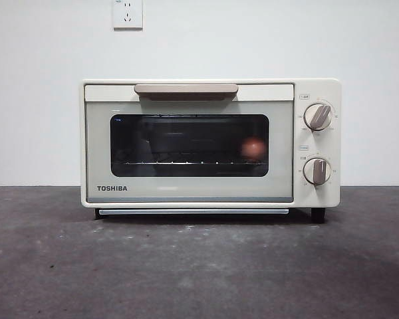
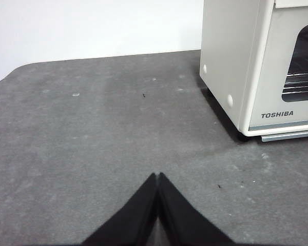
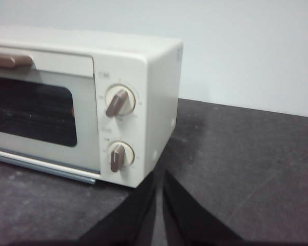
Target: Eggoven
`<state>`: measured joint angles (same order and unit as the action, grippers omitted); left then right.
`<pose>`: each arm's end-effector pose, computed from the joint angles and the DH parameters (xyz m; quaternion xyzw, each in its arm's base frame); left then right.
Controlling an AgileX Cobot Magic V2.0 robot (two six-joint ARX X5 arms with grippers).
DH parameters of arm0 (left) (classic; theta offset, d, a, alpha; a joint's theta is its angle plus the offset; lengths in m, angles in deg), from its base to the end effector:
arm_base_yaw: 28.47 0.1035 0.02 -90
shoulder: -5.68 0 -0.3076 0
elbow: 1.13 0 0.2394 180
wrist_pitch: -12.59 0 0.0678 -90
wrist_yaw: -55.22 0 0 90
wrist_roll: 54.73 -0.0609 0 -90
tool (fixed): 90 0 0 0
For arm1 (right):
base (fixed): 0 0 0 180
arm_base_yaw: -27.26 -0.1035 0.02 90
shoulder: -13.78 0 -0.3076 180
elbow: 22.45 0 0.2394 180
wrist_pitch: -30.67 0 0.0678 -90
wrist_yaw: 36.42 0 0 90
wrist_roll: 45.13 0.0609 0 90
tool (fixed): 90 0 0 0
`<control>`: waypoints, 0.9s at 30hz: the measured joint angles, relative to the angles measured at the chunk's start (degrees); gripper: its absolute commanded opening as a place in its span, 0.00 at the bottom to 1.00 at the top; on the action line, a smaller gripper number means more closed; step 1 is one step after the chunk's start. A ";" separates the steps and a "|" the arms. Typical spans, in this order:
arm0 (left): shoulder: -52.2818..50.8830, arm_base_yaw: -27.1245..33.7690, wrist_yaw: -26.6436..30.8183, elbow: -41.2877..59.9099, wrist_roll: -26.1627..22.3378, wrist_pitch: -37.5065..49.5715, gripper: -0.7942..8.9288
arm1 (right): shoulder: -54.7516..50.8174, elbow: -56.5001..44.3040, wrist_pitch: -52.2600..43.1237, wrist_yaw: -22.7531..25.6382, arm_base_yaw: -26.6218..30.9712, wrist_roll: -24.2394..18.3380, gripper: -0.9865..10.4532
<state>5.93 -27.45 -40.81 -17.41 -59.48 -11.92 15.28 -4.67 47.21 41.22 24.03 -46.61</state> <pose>0.0696 -0.0052 0.1520 0.0367 0.0719 -0.0466 0.9956 0.0687 0.0169 0.1781 -0.0126 0.0005 0.1356 0.9907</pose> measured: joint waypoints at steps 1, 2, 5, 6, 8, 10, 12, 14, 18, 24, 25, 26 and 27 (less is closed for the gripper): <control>0.00 0.00 0.00 0.00 0.00 0.00 0.09 | -0.70 -0.94 -0.09 0.46 0.00 0.22 0.09; 0.00 0.00 0.00 0.00 0.00 0.00 0.09 | -1.14 -1.70 -0.11 0.59 0.02 0.35 0.09; 0.00 0.00 0.02 0.00 0.00 0.00 0.09 | -1.20 -2.36 2.49 1.09 0.02 0.90 0.09; 0.00 0.00 0.00 0.00 0.00 0.00 0.09 | -1.20 -2.36 3.39 1.49 0.02 0.98 0.09; 0.00 0.00 0.00 0.00 0.00 0.00 0.09 | -1.22 -2.36 4.92 1.73 0.02 1.29 0.09; 0.00 0.00 0.00 0.00 0.00 0.00 0.09 | -1.22 -2.36 6.91 1.79 0.02 1.33 0.09; 0.00 0.00 0.02 0.00 0.00 0.00 0.09 | -1.20 -2.36 6.99 1.88 0.02 1.44 0.09; 0.00 0.00 0.00 0.00 0.00 0.00 0.09 | -1.20 -2.36 6.93 1.86 0.02 1.49 0.09; 0.00 0.00 0.00 0.00 0.00 0.00 0.09 | -1.20 -2.36 6.91 1.88 0.02 1.51 0.09; 0.00 0.00 0.00 0.00 0.00 0.00 0.09 | -1.20 -2.36 6.91 1.88 0.02 1.51 0.09; 0.00 0.00 0.00 0.00 0.00 0.00 0.09 | -1.20 -2.36 6.93 1.88 0.02 1.51 0.09; 0.00 0.00 0.00 0.00 0.00 0.00 0.09 | -1.20 -2.36 6.91 1.88 0.02 1.51 0.09; 0.00 0.00 0.00 0.00 0.00 0.00 0.09 | -1.20 -2.36 6.93 1.88 0.02 1.51 0.09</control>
<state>5.93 -27.45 -40.81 -17.41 -59.48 -11.92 14.07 -7.03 54.14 43.10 24.06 -45.10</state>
